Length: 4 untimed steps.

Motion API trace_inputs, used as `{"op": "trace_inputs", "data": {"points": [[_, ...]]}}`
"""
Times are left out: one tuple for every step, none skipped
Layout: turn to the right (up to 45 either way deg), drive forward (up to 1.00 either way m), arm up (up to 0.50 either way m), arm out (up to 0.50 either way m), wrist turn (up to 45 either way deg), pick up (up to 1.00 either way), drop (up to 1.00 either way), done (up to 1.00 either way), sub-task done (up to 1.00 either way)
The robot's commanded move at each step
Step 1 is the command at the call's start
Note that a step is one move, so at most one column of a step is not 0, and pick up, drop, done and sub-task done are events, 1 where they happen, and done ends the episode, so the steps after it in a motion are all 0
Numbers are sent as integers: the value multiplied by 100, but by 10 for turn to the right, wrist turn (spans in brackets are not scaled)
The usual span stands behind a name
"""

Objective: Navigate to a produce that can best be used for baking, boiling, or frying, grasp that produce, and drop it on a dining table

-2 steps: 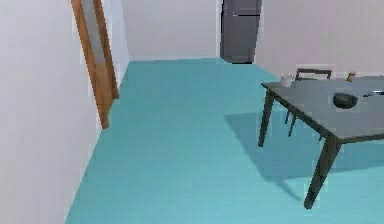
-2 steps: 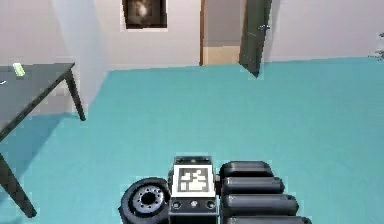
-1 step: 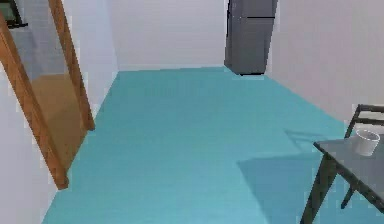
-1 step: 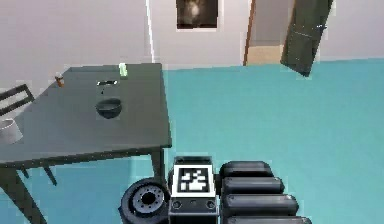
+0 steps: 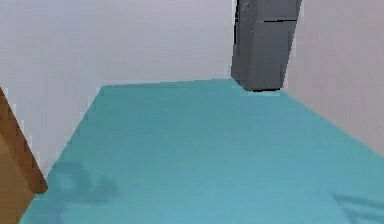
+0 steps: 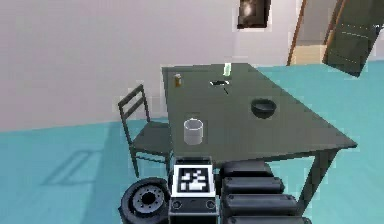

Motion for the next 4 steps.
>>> {"op": "trace_inputs", "data": {"points": [[120, 0, 0, 0, 0, 0, 0, 0, 0], [0, 20, 0, 0, 0, 0, 0, 0, 0], [330, 0, 0, 0, 0, 0, 0, 0, 0], [0, 80, 0, 0, 0, 0, 0, 0, 0]]}}
